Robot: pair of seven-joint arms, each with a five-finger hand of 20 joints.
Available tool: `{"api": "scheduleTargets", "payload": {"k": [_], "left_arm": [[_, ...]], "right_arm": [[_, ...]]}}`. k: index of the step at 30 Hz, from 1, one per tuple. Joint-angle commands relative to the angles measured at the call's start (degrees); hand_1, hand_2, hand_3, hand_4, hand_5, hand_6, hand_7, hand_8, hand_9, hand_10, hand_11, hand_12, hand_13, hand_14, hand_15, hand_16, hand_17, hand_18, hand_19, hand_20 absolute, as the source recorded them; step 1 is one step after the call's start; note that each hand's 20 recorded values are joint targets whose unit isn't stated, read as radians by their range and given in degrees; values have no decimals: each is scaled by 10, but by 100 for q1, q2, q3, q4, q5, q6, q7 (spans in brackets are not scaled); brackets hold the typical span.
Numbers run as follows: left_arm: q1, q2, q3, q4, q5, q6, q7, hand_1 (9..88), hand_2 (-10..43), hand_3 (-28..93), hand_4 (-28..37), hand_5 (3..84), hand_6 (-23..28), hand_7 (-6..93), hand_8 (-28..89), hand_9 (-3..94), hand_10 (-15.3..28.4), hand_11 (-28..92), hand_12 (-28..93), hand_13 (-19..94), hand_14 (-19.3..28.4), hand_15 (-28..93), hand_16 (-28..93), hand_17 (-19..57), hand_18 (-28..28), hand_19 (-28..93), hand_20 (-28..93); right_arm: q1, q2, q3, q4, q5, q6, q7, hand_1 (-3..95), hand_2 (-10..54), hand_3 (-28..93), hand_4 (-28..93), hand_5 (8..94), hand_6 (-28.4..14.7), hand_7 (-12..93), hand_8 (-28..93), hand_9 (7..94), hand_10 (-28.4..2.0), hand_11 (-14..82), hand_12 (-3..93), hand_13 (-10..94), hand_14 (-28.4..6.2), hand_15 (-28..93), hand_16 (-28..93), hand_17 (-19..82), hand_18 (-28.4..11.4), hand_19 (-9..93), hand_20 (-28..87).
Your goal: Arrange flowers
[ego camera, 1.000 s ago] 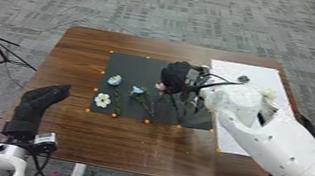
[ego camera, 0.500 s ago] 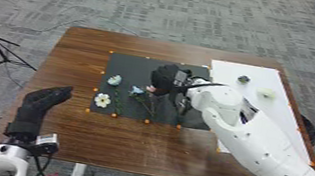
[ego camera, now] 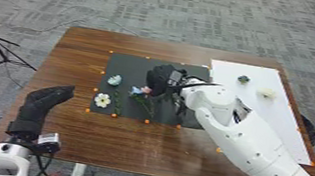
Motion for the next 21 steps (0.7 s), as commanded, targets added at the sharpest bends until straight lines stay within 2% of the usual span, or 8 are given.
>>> {"api": "scheduleTargets", "payload": {"k": [1, 8, 9, 15, 21], "left_arm": [[-47, -37, 24, 11, 42, -93, -90, 290, -43, 660, -260, 533, -22, 171, -107, 493, 135, 192, 99, 365, 160, 176, 0, 26, 129, 119, 157], [-131, -25, 78, 52, 30, -52, -108, 291, -44, 659, -262, 532, -21, 171, -107, 492, 136, 192, 99, 365, 160, 175, -1, 26, 129, 118, 157], [-42, -26, 53, 12, 24, -25, -64, 291, -44, 659, -262, 532, -21, 171, -107, 492, 136, 192, 99, 365, 160, 175, 0, 26, 130, 118, 157], [-70, -34, 42, 14, 32, -23, -95, 291, -43, 658, -262, 532, -21, 171, -107, 492, 136, 193, 99, 364, 161, 174, 0, 26, 130, 118, 157], [-92, -45, 41, 12, 41, -40, -128, 291, -44, 657, -262, 532, -20, 170, -107, 492, 135, 192, 99, 364, 160, 174, 0, 26, 130, 118, 157]], "right_arm": [[127, 72, -21, 35, -29, 116, -16, 517, -81, 561, -144, 724, 14, 254, 123, 856, -87, 200, 260, 897, -19, 613, 363, 628, -136, 932, 637], [325, 167, -56, 144, 68, 270, 99, 532, -73, 552, -145, 737, 16, 260, 121, 866, -91, 201, 253, 899, -20, 614, 360, 629, -137, 932, 636], [333, 193, -74, 108, 71, 297, 128, 532, -72, 552, -144, 738, 16, 260, 120, 866, -92, 201, 252, 899, -19, 614, 360, 629, -137, 932, 636], [455, 216, -38, 231, 85, 409, 196, 539, -67, 548, -145, 746, 16, 259, 117, 871, -95, 205, 241, 902, -19, 613, 359, 629, -136, 932, 636], [396, 247, 16, 232, 86, 299, 205, 542, -63, 550, -144, 751, 17, 261, 118, 874, -96, 209, 232, 905, -19, 612, 359, 630, -137, 932, 636]]}}
